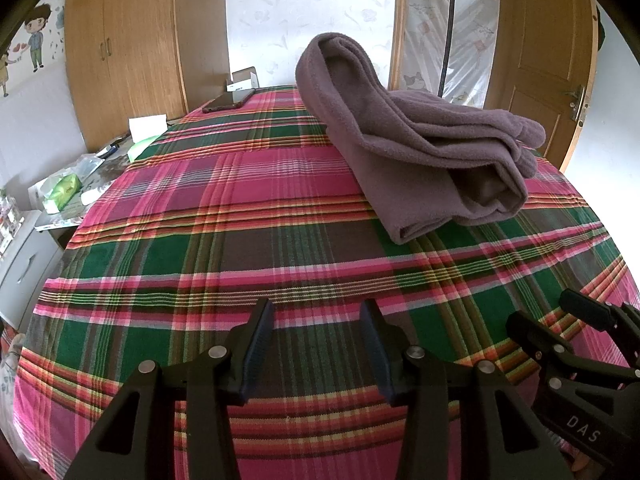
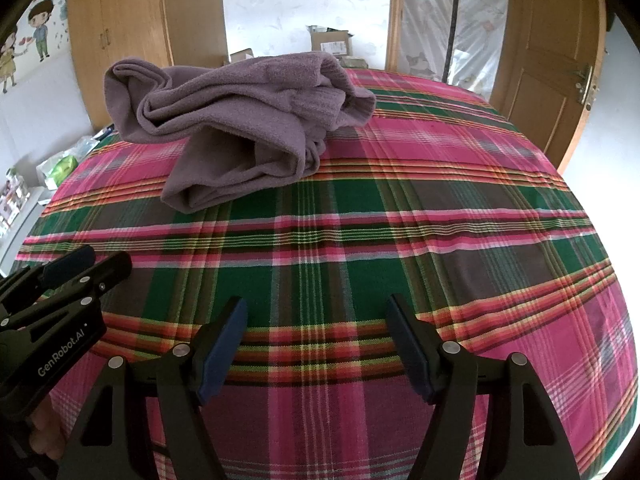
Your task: Fold clothes
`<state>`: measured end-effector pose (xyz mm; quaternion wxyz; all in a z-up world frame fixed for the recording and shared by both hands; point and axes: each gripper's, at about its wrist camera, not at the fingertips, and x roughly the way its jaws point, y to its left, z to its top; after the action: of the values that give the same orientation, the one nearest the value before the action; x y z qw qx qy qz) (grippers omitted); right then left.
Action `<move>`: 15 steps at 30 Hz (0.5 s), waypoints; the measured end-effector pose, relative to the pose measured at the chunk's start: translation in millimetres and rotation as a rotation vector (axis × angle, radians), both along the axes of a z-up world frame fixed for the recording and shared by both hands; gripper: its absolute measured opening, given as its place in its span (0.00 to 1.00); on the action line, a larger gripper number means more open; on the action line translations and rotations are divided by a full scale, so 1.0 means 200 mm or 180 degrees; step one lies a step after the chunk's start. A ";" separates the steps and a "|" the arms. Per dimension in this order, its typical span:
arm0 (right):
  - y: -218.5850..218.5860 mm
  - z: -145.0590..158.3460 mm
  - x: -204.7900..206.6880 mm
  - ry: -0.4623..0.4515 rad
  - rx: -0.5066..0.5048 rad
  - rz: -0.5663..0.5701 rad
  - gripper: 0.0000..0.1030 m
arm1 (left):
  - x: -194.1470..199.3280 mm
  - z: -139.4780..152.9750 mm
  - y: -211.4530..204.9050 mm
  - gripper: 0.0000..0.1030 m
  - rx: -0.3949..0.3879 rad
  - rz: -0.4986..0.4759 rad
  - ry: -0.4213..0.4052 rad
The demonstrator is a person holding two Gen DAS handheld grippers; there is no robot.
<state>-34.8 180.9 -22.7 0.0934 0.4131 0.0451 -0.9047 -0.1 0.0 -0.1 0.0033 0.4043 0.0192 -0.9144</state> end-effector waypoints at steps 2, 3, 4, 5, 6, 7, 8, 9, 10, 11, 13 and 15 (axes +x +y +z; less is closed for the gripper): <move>0.00 0.00 0.00 0.0000 -0.0006 0.0000 0.71 | 0.00 0.00 0.00 0.44 0.0002 0.0001 -0.0001; 0.00 0.00 0.00 0.0000 -0.0008 0.0000 0.71 | 0.00 0.00 0.00 0.44 0.0004 0.0002 0.0002; 0.00 0.00 0.00 0.0000 -0.0006 0.0000 0.71 | 0.00 0.00 0.00 0.44 0.0007 0.0003 0.0006; 0.00 0.00 0.00 0.0000 -0.0004 0.0000 0.71 | 0.00 0.00 0.00 0.44 0.0009 0.0004 0.0012; 0.00 0.00 0.00 0.0000 -0.0004 0.0000 0.71 | 0.00 0.00 0.00 0.44 0.0007 0.0005 0.0012; 0.00 0.00 0.00 0.0000 -0.0004 0.0000 0.71 | 0.00 0.00 -0.01 0.44 0.0005 0.0006 0.0012; 0.00 0.00 0.00 0.0000 -0.0004 0.0000 0.71 | 0.00 0.00 0.00 0.44 0.0004 0.0007 0.0011; 0.00 0.00 0.00 0.0000 -0.0004 0.0000 0.71 | 0.01 0.00 0.00 0.44 0.0002 0.0008 0.0011; 0.00 0.00 0.00 0.0001 -0.0004 0.0000 0.71 | 0.01 0.00 0.00 0.44 -0.0001 0.0008 0.0011; 0.00 0.00 0.00 0.0000 -0.0004 0.0000 0.71 | 0.01 0.00 0.00 0.44 -0.0004 0.0010 0.0011; 0.00 0.00 0.00 0.0000 -0.0004 0.0000 0.71 | 0.01 0.00 0.01 0.44 -0.0006 0.0012 0.0011; 0.00 0.00 0.00 0.0000 -0.0004 0.0000 0.71 | 0.01 0.01 0.01 0.44 -0.0009 0.0013 0.0011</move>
<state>-35.6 180.9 -23.3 0.0937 0.4130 0.0445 -0.9048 1.9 2.1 1.1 0.0057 0.4027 0.0187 -0.9151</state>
